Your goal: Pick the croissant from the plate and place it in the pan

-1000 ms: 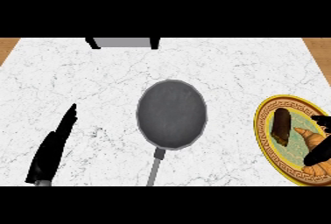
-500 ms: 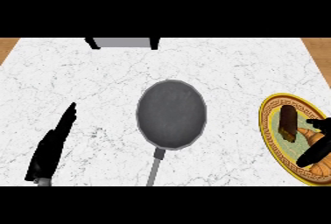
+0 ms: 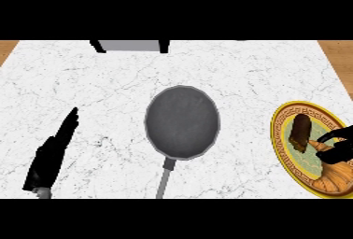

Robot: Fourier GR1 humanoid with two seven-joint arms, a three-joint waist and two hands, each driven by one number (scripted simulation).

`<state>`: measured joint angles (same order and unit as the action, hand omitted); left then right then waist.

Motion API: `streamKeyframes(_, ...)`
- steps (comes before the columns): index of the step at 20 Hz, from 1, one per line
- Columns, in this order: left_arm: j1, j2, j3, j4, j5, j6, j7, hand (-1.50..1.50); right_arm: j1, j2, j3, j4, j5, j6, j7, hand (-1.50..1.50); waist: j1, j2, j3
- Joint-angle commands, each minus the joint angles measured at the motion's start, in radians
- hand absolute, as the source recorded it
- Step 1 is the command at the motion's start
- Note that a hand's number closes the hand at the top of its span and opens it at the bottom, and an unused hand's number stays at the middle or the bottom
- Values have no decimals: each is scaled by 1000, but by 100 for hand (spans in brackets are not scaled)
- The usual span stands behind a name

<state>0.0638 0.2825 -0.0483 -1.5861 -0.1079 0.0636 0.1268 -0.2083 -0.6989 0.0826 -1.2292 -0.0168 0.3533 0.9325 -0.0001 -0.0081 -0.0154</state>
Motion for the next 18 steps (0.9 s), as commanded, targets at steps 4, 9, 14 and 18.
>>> streamKeyframes(4,63,-41,-21,10,-32,25,-52,0,113,77,130,-221,132,-47,-61,150,-11,0,14)
streamKeyframes(9,32,-5,23,-18,-11,9,8,0,213,-3,246,-490,301,-68,-116,150,-26,-3,14)
streamKeyframes(14,6,0,32,-26,3,-9,40,0,221,-51,222,-661,508,-230,-70,150,-26,-2,15)
streamKeyframes(18,29,10,29,-20,0,-22,5,0,143,-92,203,-770,669,-335,-157,150,-18,-4,15)
